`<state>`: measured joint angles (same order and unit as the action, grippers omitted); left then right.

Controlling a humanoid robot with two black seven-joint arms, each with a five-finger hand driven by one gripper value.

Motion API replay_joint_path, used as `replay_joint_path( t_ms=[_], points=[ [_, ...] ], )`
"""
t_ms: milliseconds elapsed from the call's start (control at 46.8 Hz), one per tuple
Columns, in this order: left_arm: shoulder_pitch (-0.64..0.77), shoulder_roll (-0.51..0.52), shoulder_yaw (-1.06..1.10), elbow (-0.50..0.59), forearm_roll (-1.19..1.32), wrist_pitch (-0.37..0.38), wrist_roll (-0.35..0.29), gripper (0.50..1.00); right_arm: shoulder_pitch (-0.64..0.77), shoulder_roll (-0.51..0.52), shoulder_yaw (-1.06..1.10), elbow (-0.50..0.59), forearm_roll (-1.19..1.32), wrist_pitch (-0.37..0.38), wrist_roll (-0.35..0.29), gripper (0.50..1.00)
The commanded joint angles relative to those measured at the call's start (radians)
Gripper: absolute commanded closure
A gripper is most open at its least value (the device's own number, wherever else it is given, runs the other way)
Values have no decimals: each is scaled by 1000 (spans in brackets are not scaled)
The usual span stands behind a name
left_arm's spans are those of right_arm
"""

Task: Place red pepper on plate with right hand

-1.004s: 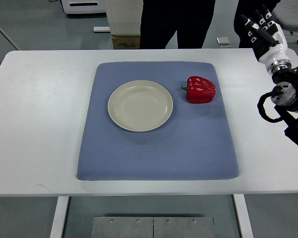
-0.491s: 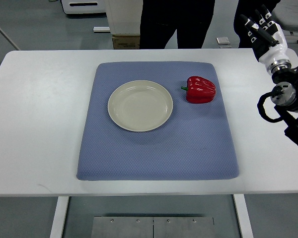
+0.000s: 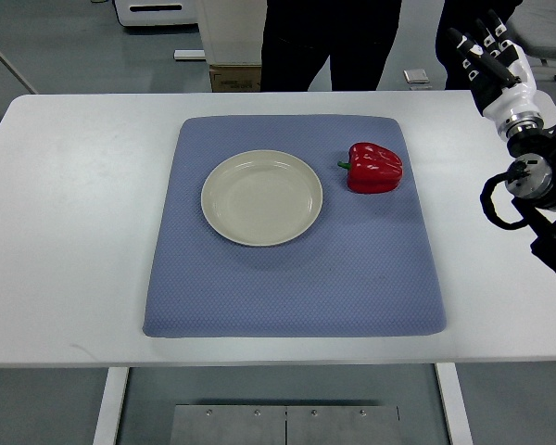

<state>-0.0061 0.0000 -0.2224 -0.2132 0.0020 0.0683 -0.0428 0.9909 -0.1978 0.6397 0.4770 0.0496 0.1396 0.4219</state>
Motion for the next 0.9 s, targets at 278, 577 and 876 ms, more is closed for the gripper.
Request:
replay_joint_path(
  t_ms=[278, 577, 876],
  points=[
    [0, 0, 3, -2, 3, -1, -2, 500, 0, 0, 0, 0, 0, 0, 0, 500],
    [0, 0, 3, -2, 3, -1, -2, 500, -6, 0, -3, 0, 0, 0, 0, 500],
    [0, 0, 3, -2, 3, -1, -2, 500, 9, 14, -3, 2, 1, -17, -11, 500]
  ],
)
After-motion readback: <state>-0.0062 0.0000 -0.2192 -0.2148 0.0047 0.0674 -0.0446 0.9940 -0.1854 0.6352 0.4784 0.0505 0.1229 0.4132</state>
